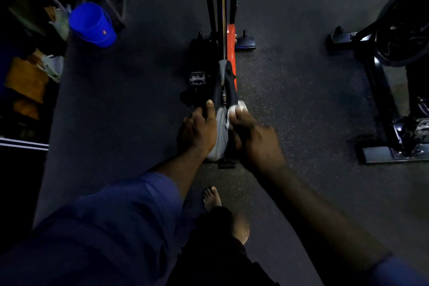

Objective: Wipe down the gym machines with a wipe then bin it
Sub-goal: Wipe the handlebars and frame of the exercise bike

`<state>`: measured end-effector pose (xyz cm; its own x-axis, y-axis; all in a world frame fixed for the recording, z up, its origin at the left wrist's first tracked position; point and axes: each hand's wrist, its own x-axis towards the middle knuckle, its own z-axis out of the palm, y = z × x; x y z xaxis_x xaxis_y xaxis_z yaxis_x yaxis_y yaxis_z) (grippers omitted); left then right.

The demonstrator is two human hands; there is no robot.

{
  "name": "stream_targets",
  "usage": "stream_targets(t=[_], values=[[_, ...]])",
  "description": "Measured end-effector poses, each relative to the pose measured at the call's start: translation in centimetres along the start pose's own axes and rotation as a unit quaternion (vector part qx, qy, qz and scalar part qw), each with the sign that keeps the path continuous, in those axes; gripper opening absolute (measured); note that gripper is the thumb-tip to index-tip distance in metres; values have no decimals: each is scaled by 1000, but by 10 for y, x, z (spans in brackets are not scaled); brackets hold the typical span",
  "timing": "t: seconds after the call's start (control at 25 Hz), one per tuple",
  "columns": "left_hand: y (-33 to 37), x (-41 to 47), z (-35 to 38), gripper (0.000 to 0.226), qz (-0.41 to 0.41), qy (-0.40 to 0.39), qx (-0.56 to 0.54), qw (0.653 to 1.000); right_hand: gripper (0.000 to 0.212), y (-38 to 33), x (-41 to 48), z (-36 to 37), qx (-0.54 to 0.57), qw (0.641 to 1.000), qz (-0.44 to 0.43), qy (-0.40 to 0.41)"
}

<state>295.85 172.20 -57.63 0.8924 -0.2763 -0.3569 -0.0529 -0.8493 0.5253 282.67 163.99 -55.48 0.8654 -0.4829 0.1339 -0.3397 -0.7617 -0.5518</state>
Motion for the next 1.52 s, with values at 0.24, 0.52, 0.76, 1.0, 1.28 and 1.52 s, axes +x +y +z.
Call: stream_targets(t=[0.24,0.52,0.76,1.0,1.28,1.52], values=[[-3,2,3,82,11,10,0,1000,35,-1,-28,0,64,997,6,36],[-3,2,4,88,7,20,-1,1000,36,7,-20,8,60,997,4,43],[-2,1,2,83,19,18,6,1000,35,-6,-75,10,108,990,19,87],[-2,2,3,85,17,12,6,1000,32,6,-37,10,200,954,172,144],[-1,1,1,79,20,12,-4,1000,40,22,8,-5,150,968,200,16],[-3,0,0,71,25,2,-11,1000,41,23,28,-2,94,984,151,6]])
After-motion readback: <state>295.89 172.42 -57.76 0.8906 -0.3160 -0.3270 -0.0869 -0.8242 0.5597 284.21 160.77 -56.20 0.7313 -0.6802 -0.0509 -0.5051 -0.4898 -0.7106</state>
